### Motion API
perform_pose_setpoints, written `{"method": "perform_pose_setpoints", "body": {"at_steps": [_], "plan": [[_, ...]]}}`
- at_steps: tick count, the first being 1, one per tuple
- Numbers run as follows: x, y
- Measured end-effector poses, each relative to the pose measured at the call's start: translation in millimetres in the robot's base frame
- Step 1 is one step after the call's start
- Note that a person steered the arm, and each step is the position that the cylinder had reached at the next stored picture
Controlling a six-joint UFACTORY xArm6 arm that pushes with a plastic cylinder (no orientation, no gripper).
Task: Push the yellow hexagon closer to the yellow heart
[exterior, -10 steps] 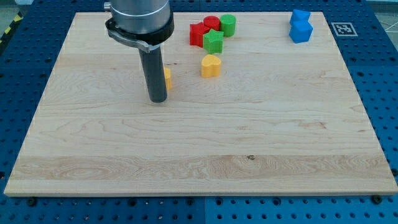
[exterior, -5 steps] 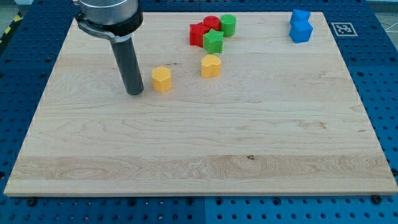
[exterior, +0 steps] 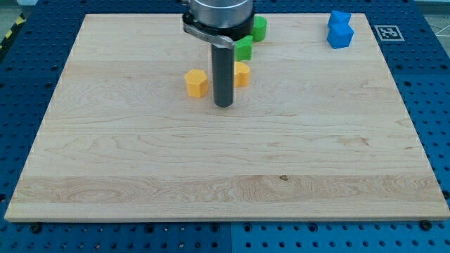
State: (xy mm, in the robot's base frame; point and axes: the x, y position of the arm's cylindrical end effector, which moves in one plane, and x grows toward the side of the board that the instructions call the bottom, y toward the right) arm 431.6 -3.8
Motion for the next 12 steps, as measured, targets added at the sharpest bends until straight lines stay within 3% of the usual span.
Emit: {"method": "perform_pose_setpoints", "body": {"at_steps": [3, 4, 12], "plan": [[8.1, -146.1], [-18.5, -111.9], [-18.7, -17.0]]}}
